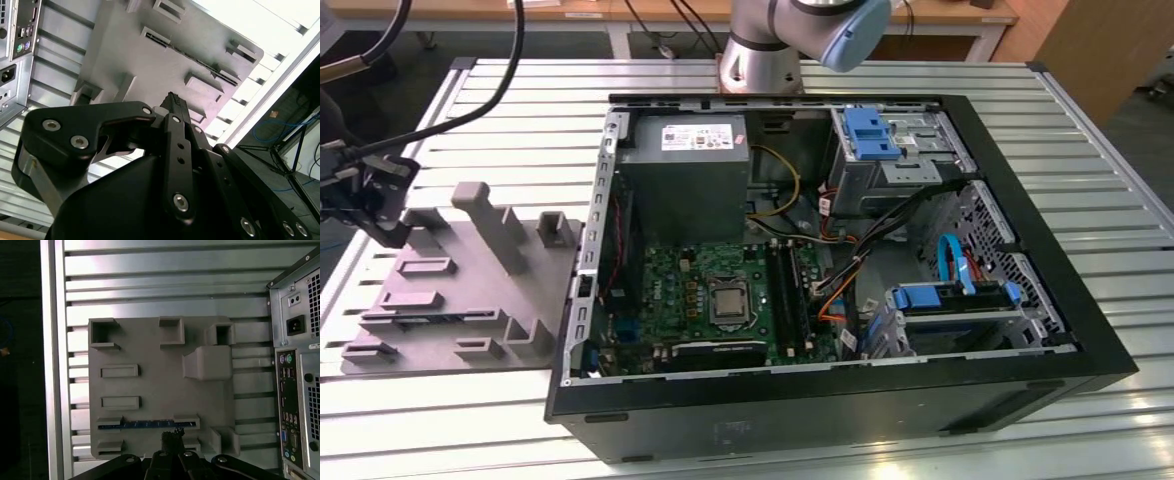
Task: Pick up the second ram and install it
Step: 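Reach for the second ram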
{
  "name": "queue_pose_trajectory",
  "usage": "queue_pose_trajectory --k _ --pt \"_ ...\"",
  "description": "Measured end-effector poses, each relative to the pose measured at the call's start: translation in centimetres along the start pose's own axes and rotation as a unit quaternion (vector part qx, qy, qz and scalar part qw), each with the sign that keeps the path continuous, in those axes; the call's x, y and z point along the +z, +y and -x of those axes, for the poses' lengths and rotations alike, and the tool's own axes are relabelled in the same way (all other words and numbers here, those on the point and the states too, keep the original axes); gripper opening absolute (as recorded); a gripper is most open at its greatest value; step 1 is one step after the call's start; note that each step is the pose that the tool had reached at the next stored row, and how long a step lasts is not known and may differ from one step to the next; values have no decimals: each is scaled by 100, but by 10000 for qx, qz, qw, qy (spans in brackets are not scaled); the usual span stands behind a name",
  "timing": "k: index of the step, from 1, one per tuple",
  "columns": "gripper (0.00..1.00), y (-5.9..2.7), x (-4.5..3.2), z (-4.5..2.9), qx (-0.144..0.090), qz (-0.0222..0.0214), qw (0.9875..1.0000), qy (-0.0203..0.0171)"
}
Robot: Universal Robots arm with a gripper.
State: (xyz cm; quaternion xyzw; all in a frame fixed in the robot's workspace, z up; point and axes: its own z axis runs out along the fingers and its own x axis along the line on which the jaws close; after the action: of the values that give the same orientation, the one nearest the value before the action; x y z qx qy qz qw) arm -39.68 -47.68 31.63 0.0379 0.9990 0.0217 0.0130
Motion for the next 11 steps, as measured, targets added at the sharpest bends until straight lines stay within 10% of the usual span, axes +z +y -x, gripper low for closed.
queue_pose_trajectory --k 11 --pt "11 -18 39 -10 0 0 10000 0"
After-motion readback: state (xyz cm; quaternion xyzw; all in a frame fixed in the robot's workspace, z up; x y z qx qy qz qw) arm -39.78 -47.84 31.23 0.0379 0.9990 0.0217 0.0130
